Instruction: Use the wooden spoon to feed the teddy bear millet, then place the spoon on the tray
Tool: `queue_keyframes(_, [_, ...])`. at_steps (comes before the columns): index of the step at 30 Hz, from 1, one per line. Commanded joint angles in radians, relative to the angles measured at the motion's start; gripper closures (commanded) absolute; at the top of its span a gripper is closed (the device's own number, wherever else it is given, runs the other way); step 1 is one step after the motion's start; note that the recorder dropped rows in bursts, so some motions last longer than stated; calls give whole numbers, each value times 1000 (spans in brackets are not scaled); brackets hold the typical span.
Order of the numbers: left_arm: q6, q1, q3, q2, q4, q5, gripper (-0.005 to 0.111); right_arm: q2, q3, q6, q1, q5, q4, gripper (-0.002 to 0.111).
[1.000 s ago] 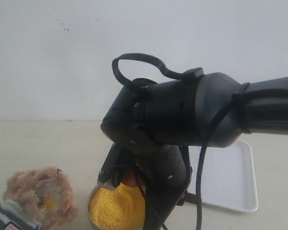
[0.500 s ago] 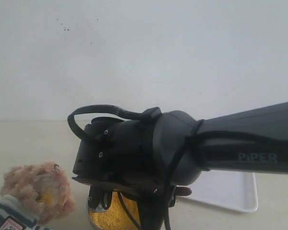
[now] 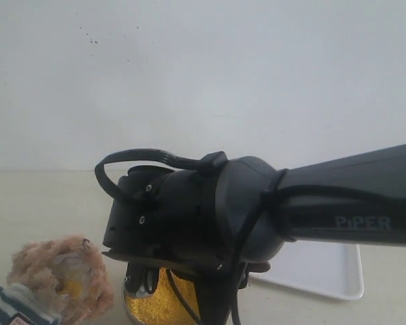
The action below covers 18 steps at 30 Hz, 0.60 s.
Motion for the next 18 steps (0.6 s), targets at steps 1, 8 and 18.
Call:
queue_keyframes(1, [9,2,-8,-4,-22,2,103,-4,4,3,-1,-2,-18,104])
queue_keyframes(8, [9,2,-8,-4,-22,2,103,-4,4,11,-1,-2,-43,104])
queue_keyframes(18, [9,2,-8,-4,-22,10,103,-4,4,9,-1,-2,-6,104])
